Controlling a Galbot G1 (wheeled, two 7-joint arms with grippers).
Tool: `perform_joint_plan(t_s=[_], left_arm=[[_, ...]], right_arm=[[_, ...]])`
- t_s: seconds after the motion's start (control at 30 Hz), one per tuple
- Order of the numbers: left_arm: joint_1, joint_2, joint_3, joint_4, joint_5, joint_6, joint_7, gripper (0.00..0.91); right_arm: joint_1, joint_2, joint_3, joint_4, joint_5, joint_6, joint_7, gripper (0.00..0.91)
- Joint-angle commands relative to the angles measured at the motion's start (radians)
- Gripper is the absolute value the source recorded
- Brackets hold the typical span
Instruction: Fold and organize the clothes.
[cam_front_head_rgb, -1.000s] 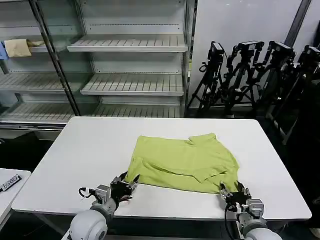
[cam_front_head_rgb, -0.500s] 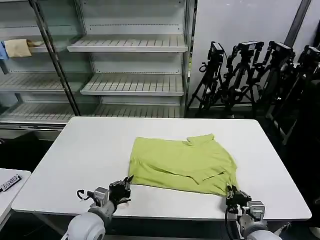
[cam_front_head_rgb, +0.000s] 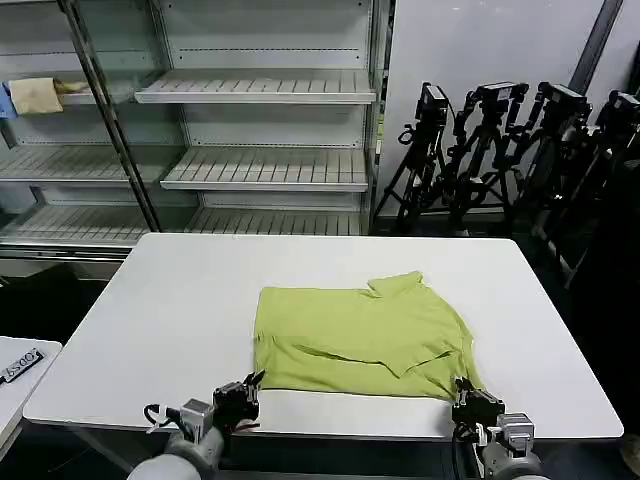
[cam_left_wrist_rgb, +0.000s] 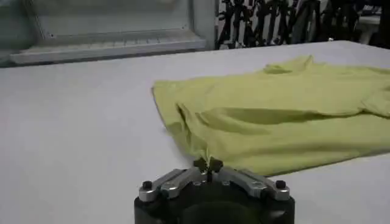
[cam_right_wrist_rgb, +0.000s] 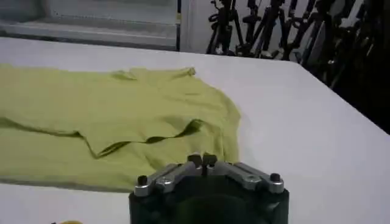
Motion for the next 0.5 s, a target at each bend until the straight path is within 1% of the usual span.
perform_joint_plan(t_s=[0.03,0.07,0.1,0.13,0.17,0.33,0.5], left_arm=[[0.168,-0.006,-0.016,-0.129,0.047,-0.010,-0.005,0.020],[0.173,-0.006,-0.020,-0.134,0.049,-0.010,-0.006,0.030],[0.177,-0.005,-0.025,-0.137,0.049,-0.007,-0.007,0.242],[0.179,-0.004,-0.029,-0.143,0.048,-0.003,-0.008,0.504],[0.179,-0.002,-0.034,-0.152,0.048,0.005,-0.009,0.907],[0.174,0.011,-0.046,-0.170,0.046,0.009,-0.010,0.907],[0.138,0.014,-0.056,-0.174,0.035,0.005,-0.020,0.907]], right_arm=[[-0.085,-0.004,0.002,0.059,-0.023,0.004,-0.004,0.000],[-0.088,-0.005,0.001,0.059,-0.030,0.005,-0.003,0.000],[-0.087,-0.006,0.001,0.058,-0.036,0.004,-0.002,0.262],[-0.084,-0.006,0.001,0.056,-0.040,0.001,-0.001,0.615],[-0.081,-0.006,0.001,0.056,-0.041,0.000,0.001,0.907],[-0.057,-0.005,-0.001,0.063,-0.062,0.005,0.004,0.907],[-0.031,-0.016,0.009,0.080,-0.065,0.035,0.011,0.907]])
